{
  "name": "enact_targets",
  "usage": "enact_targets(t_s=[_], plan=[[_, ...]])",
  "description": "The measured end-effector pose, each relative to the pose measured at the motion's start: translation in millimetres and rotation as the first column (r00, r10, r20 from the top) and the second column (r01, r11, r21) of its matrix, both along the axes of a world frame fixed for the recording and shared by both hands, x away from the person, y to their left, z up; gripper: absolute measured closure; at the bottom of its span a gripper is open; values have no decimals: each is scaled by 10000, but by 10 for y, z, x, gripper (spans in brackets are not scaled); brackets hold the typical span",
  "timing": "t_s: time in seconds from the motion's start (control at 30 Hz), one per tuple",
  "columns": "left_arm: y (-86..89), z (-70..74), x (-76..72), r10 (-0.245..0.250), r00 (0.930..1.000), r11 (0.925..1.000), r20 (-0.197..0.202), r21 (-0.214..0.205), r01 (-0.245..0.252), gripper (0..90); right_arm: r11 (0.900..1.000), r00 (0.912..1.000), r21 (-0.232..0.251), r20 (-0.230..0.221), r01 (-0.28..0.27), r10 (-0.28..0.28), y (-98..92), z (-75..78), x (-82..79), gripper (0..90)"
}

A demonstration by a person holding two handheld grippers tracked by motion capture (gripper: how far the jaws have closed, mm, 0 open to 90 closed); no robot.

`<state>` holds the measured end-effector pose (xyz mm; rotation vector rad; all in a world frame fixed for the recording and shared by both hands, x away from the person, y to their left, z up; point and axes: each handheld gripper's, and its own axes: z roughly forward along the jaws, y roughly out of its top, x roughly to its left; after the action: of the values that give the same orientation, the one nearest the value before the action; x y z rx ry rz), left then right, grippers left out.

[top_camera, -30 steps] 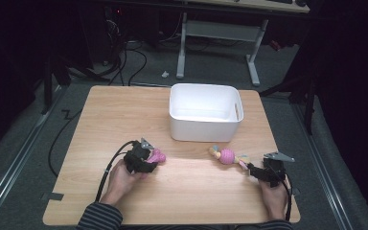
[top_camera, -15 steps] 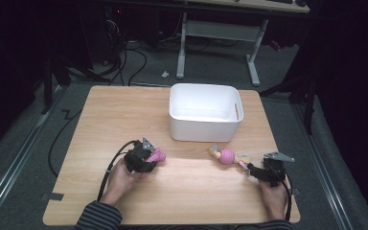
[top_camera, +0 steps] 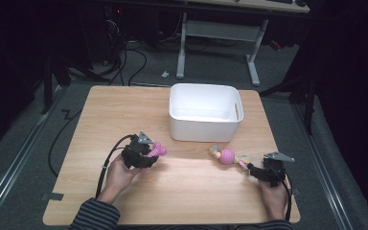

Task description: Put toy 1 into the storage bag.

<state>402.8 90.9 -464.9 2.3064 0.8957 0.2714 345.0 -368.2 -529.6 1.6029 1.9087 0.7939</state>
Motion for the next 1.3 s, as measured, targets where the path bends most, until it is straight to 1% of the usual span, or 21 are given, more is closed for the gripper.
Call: enact_targets(t_s=[0.03,0.07,0.1,0.23,0.33,0.43,0.53,0.57,0.6,0.7,0.73,0.83,1.0,1.07,1.1,1.17,1.3], plan=[[5,18,1,-22,10000,10000,21,-64,22,594,10000,10000,-2,2,-2,2,0,0,0,286],[13,39,2,-3,10000,9997,51,-239,4,594,10000,10000,-1,0,-1,1,0,0,0,286],[32,68,12,-49,10000,9990,-56,-434,47,594,10000,10000,-1,1,0,0,0,0,0,286],[53,167,29,-1,10000,9984,-26,-563,-1,595,10000,10000,-1,3,-3,3,0,0,0,286],[73,257,48,11,10000,9964,-45,-852,-15,595,10000,10000,0,2,-2,2,0,0,0,286],[82,362,66,34,9999,9955,144,-948,-20,595,10000,10000,7,0,-1,1,1,0,0,285],[86,438,86,-14,9999,9927,115,-1205,27,595,10000,10000,0,1,-3,3,0,0,0,285],[88,470,95,-26,9998,9934,194,-1142,48,595,10000,10000,1,1,-3,3,0,0,0,285],[84,500,106,-42,9998,9921,180,-1250,64,595,10000,10000,2,2,-4,4,0,0,0,285],[77,575,134,-57,9997,9921,248,-1251,87,595,10000,10000,1,3,-3,3,0,0,0,285],[66,596,142,-72,9997,9909,230,-1345,102,595,10000,10000,1,3,-4,4,0,0,0,285],[42,668,173,-130,9996,9895,237,-1435,162,596,10000,10000,0,3,-4,4,0,0,1,285],[-17,789,202,-161,9991,9902,389,-1383,214,596,10000,10000,3,3,-3,3,-1,0,1,285],[-36,840,215,-201,9990,9890,396,-1456,256,596,10000,10000,4,2,-2,2,-1,0,1,285],[-46,866,220,-187,9985,9899,505,-1395,256,596,10000,10000,6,2,0,0,-1,0,0,285],[-71,911,232,-276,9983,9898,504,-1381,343,595,10000,10000,1,3,-3,3,0,0,1,285],[-119,1022,265,-368,9972,9883,654,-1456,460,595,10000,10000,2,1,-3,3,0,0,0,285]])
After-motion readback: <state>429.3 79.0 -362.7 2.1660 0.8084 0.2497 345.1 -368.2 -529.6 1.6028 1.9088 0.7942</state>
